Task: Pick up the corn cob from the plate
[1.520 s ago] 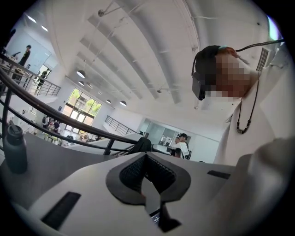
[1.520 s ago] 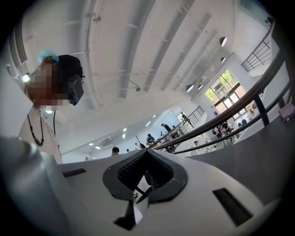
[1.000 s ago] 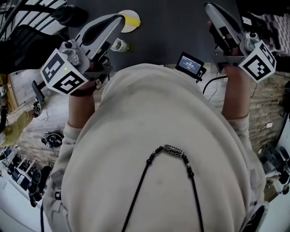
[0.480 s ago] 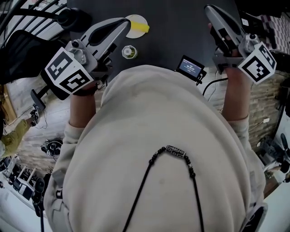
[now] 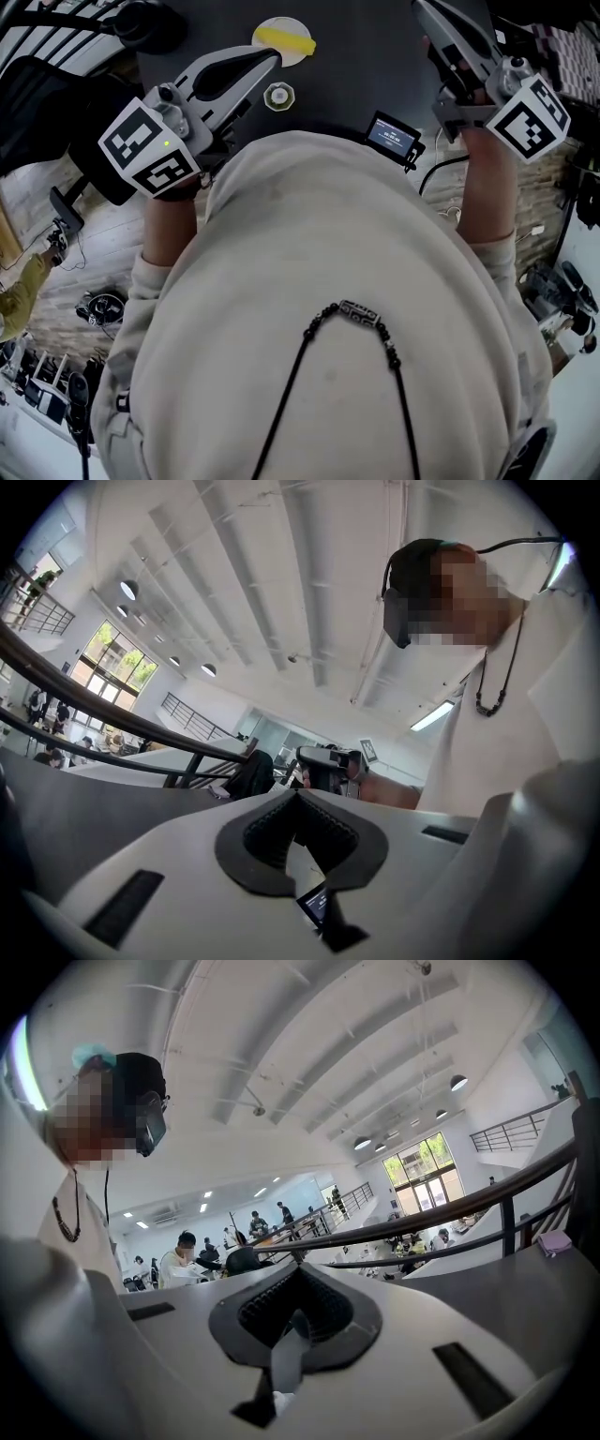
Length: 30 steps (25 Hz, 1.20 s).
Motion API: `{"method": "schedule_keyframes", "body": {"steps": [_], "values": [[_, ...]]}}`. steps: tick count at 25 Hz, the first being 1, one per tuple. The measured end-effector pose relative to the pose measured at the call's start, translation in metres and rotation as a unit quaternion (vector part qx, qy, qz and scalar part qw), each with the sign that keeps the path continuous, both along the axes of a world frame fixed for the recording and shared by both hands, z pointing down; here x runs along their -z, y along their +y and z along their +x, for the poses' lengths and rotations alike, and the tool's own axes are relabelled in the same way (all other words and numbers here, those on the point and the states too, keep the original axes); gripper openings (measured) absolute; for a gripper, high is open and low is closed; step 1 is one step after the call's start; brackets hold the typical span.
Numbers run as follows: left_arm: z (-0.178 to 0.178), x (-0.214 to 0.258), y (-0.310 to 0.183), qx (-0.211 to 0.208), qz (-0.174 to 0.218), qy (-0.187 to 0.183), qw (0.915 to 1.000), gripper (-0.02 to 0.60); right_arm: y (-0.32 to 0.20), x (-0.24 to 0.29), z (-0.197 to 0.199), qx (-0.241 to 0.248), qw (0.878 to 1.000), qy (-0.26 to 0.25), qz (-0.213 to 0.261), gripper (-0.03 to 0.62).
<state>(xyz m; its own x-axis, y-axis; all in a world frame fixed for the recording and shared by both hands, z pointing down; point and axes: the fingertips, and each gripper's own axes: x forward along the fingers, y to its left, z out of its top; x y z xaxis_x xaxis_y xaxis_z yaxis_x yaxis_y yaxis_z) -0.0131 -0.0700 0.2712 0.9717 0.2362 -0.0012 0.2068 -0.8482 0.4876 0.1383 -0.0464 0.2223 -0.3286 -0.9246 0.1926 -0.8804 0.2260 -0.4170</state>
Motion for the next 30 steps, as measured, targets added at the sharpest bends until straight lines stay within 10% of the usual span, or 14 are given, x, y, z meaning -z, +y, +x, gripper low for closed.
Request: {"method": "schedule_keyframes", "body": {"steps": [30], "values": [[-0.014, -0.015, -0.023, 0.121, -0.033, -0.029, 0.9916, 0.0, -0.068, -0.061, -0.017, 0.129, 0.99, -0.016, -0.05, 0.017]]}}
